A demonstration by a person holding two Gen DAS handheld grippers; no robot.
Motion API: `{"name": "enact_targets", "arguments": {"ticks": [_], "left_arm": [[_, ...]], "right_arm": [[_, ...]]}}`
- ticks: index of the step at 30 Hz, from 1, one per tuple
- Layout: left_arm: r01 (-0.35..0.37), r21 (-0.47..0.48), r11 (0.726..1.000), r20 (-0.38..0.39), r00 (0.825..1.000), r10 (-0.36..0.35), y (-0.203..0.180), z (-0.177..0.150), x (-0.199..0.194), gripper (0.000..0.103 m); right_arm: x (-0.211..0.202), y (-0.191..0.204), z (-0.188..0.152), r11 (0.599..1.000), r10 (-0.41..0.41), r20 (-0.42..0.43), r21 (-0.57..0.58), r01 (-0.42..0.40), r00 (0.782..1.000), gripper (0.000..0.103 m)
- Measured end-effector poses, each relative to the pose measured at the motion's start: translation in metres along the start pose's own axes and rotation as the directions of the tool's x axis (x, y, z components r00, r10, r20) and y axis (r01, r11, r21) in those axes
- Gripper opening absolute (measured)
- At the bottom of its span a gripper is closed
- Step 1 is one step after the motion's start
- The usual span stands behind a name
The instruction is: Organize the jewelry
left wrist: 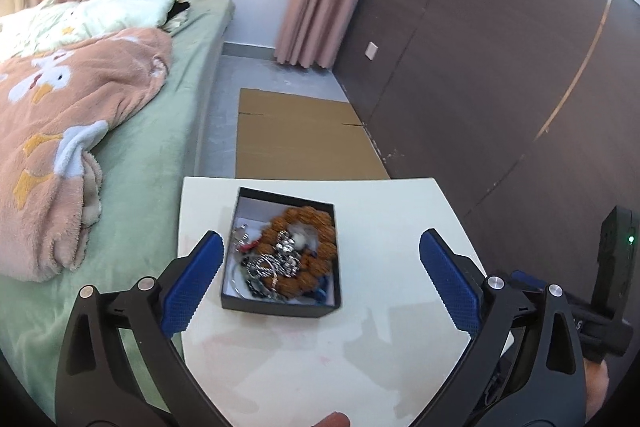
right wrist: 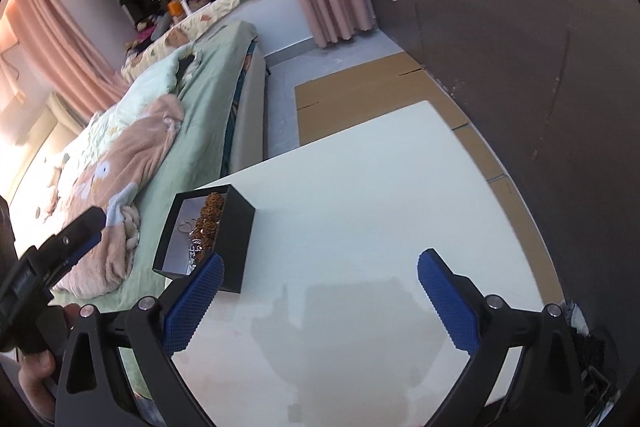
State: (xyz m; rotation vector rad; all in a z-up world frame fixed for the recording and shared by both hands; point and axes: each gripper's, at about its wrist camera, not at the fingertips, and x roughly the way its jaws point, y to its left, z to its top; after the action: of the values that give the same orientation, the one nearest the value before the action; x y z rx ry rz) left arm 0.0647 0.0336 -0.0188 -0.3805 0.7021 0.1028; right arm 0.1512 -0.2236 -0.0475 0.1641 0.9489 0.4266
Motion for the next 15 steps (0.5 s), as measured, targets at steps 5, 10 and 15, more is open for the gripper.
{"name": "enact_targets", "arguments": {"ticks": [5, 10, 15], "left_arm": [[-0.006, 0.003, 1.0, -0.008, 1.0, 0.006, -0.005, -0.014, -0.004, 0.098], [-0.014, 0.031, 0.999, -0.008, 1.0, 0.014, -0.011, -0.025, -0.011, 0.098], [-0.044, 0.057, 0.997, -0.005, 0.999, 0.044, -0.013, -0.034, -0.019, 0.098]], "right_arm": [[-0.011, -0.013, -0.015, 1.0, -0.028, -0.006, 0.008, 0.028, 1.0, 0.095], [-0.018, -0.025, -0.025, 0.998, -0.048, -0.012, 0.026, 0.049, 0.999, 0.095], [-0.021, -0.019, -0.022, 0.999, -0.035, -0.011, -0.02, 0.034, 0.999, 0.095]]}}
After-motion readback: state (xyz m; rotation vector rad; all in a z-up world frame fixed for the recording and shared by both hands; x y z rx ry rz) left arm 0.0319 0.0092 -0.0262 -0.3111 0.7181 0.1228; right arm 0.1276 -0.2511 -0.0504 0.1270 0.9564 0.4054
